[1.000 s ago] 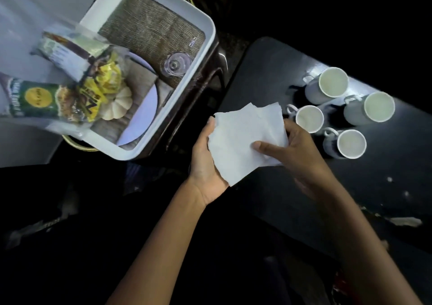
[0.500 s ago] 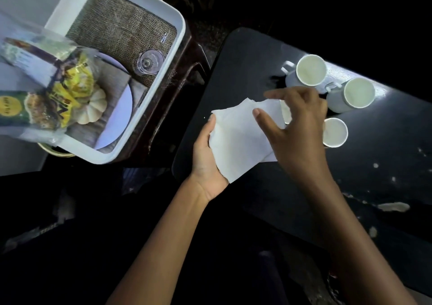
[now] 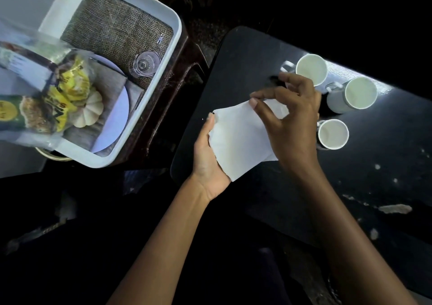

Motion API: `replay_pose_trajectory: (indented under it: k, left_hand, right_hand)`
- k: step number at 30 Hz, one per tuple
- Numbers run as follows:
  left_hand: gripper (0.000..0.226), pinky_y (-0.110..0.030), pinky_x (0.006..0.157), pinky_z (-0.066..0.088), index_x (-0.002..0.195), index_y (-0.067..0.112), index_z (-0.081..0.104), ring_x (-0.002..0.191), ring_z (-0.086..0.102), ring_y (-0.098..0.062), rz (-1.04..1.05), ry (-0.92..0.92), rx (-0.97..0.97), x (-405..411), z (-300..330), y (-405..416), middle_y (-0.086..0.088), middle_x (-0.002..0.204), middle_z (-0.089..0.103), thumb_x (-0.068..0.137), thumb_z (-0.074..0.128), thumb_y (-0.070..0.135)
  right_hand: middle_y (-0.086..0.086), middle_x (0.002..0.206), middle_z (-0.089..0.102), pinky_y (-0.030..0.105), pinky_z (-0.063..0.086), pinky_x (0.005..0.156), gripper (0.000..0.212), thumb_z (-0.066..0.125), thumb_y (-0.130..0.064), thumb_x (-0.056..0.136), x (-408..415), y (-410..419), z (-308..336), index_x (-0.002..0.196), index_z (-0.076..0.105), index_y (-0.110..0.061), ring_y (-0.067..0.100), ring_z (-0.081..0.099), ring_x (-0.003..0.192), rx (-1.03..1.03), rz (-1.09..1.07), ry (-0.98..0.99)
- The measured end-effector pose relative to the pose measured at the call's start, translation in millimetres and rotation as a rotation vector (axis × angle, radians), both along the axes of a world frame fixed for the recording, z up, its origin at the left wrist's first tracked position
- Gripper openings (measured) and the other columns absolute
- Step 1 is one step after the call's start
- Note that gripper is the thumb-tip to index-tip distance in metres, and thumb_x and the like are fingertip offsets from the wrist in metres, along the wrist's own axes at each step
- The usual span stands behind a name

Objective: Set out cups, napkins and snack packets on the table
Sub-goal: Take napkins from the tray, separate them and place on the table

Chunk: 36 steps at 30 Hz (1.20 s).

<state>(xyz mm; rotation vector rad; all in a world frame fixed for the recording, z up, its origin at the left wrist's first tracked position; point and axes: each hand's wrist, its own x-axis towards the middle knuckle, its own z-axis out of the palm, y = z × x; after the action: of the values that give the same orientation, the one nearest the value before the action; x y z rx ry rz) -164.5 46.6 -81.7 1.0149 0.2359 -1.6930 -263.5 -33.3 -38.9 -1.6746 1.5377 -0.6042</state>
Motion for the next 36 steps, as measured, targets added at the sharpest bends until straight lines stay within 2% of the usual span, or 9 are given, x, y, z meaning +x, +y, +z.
replay_pose_trajectory:
  k: [4, 9, 14, 16, 18, 23, 26, 31, 36]
  left_hand:
    - [0.067, -0.038, 0.094, 0.045, 0.133, 0.011, 0.053, 0.113, 0.057, -0.027, -0.002, 0.005, 0.011, 1.2, -0.2, -3.5, -0.016, 0.132, 0.056, 0.092, 0.033, 0.060]
    - [0.070, -0.039, 0.096, 0.044, 0.134, 0.012, 0.051, 0.115, 0.055, -0.029, 0.034, -0.012, 0.043, 3.0, -4.9, -5.5, -0.018, 0.137, 0.052, 0.090, 0.032, 0.063]
    - [0.065, -0.020, 0.049, 0.049, 0.076, 0.016, 0.075, 0.049, 0.061, -0.013, 0.038, 0.062, 0.024, 3.0, -10.5, 1.3, 0.000, 0.058, 0.064, 0.082, 0.041, 0.072]
    - [0.067, -0.028, 0.066, 0.058, 0.089, 0.019, 0.078, 0.076, 0.073, -0.019, 0.017, 0.079, 0.001, 2.9, -9.6, 2.2, -0.006, 0.084, 0.076, 0.079, 0.042, 0.075]
    - [0.072, -0.037, 0.089, 0.055, 0.111, 0.021, 0.071, 0.108, 0.066, -0.023, -0.008, 0.090, 0.005, 3.4, -4.8, 1.8, -0.007, 0.117, 0.069, 0.076, 0.044, 0.078]
    - [0.072, -0.048, 0.112, 0.033, 0.135, 0.020, 0.051, 0.132, 0.046, -0.027, -0.066, 0.075, -0.116, -0.2, -1.5, 0.2, -0.008, 0.142, 0.051, 0.080, 0.050, 0.067]
    - [0.081, -0.056, 0.114, 0.024, 0.138, 0.020, 0.047, 0.135, 0.041, -0.032, -0.091, 0.043, -0.118, -1.8, -1.0, 0.3, -0.012, 0.144, 0.047, 0.071, 0.061, 0.064]
    - [0.065, -0.037, 0.096, 0.050, 0.123, 0.022, 0.063, 0.116, 0.061, -0.022, -0.054, 0.074, -0.071, 2.6, -1.8, 3.0, -0.004, 0.124, 0.065, 0.079, 0.050, 0.068]
    - [0.072, -0.037, 0.092, 0.053, 0.118, 0.013, 0.066, 0.104, 0.066, -0.026, 0.000, 0.194, -0.041, 4.5, 0.2, 5.0, -0.012, 0.115, 0.069, 0.081, 0.045, 0.071]
  right_hand:
    - [-0.006, 0.131, 0.046, 0.043, 0.038, 0.105, 0.014, 0.073, -0.026, 0.080, -2.8, 3.0, 2.5, 0.088, 0.068, -0.036, 0.012, 0.040, 0.123, 0.003, -0.052, -0.111]
    - [-0.001, 0.115, 0.057, 0.012, 0.042, 0.088, 0.011, 0.072, -0.022, 0.082, -5.4, 3.5, 3.8, 0.090, 0.069, -0.029, 0.008, 0.053, 0.112, 0.025, -0.156, -0.241]
    - [0.000, 0.094, 0.067, 0.026, 0.046, 0.074, 0.005, 0.067, -0.020, 0.085, -9.6, 3.3, -2.7, 0.089, 0.068, -0.022, 0.002, 0.058, 0.081, 0.075, -0.250, -0.252]
    - [0.004, 0.093, 0.068, 0.018, 0.045, 0.069, 0.004, 0.067, -0.019, 0.085, -10.5, 2.0, -6.4, 0.088, 0.068, -0.020, 0.001, 0.056, 0.075, 0.084, -0.294, -0.268]
    - [0.005, 0.091, 0.068, 0.015, 0.044, 0.069, 0.004, 0.067, -0.018, 0.085, -10.7, 0.7, -9.9, 0.087, 0.068, -0.021, 0.003, 0.054, 0.072, 0.095, -0.336, -0.279]
    - [-0.003, 0.080, 0.064, 0.015, 0.043, 0.066, 0.004, 0.066, -0.016, 0.085, -10.4, -0.5, -16.4, 0.085, 0.067, -0.019, 0.000, 0.051, 0.065, 0.105, -0.397, -0.255]
    - [-0.001, 0.080, 0.062, 0.019, 0.044, 0.067, 0.003, 0.066, -0.017, 0.085, -10.9, 0.3, -17.1, 0.086, 0.066, -0.019, 0.003, 0.051, 0.066, 0.138, -0.366, -0.229]
    - [-0.007, 0.104, 0.047, 0.039, 0.047, 0.087, 0.019, 0.063, -0.030, 0.086, -13.8, 11.8, -6.2, 0.103, 0.060, -0.020, 0.018, 0.051, 0.101, -0.057, -0.251, -0.031]
    - [0.001, 0.112, 0.059, 0.038, 0.039, 0.092, 0.043, 0.066, -0.044, 0.080, -18.1, 46.2, 2.7, 0.109, 0.064, -0.013, 0.021, 0.052, 0.110, -0.267, 0.281, 0.081]
